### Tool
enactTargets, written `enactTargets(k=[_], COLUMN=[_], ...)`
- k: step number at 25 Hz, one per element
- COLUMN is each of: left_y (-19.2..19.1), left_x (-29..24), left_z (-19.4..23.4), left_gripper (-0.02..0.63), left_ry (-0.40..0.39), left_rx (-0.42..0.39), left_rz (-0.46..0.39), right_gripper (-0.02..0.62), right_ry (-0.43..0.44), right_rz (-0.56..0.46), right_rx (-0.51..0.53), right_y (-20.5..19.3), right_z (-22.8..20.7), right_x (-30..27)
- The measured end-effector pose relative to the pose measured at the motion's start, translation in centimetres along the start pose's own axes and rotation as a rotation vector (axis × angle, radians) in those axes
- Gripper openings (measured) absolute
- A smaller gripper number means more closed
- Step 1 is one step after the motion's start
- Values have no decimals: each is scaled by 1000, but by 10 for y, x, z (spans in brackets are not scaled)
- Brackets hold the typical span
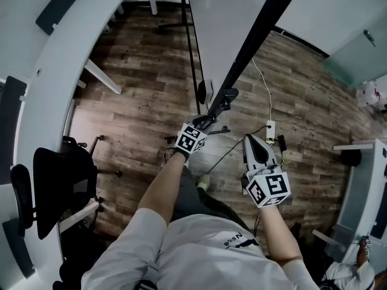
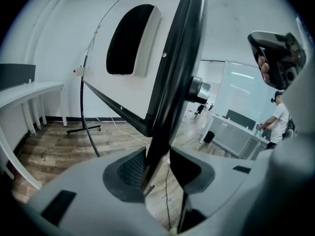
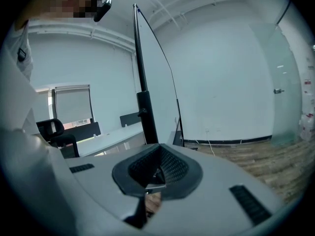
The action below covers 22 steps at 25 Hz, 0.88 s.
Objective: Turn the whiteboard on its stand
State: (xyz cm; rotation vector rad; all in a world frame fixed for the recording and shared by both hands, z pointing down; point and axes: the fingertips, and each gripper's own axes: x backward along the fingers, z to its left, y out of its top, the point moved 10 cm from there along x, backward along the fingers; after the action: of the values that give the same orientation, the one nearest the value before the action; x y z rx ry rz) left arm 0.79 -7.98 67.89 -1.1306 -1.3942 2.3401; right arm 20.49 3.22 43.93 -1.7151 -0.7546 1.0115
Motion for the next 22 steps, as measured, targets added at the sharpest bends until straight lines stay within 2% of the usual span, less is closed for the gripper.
enactTargets(k=[8,10,12,13,17,22], left_y=[-14,-21,-35,-43,-71,-76], left_x=[19,25,31,35,59,92], left_z=[-15,-16,-19,-21,-32,-53], left_gripper=[144,112,33,33,31,20], left_ry=[24,32,18,13,19,-32], left_rx=[38,53,38,32,95,71], left_rz=[45,64,111,125,105,83], right_gripper=[12,12,12,12,12,12], right_ry=[-33,-58,-81,-89,-119,-134], right_rz=[-26,-31,-33,-34,-32,-46], right_rx=[-8,-16,-25,-27,-36,-39], right_y=[2,3,1,-3,-14,-18], right_z=[18,23,32,36,48,65], right_x=[25,29,32,34,41,49])
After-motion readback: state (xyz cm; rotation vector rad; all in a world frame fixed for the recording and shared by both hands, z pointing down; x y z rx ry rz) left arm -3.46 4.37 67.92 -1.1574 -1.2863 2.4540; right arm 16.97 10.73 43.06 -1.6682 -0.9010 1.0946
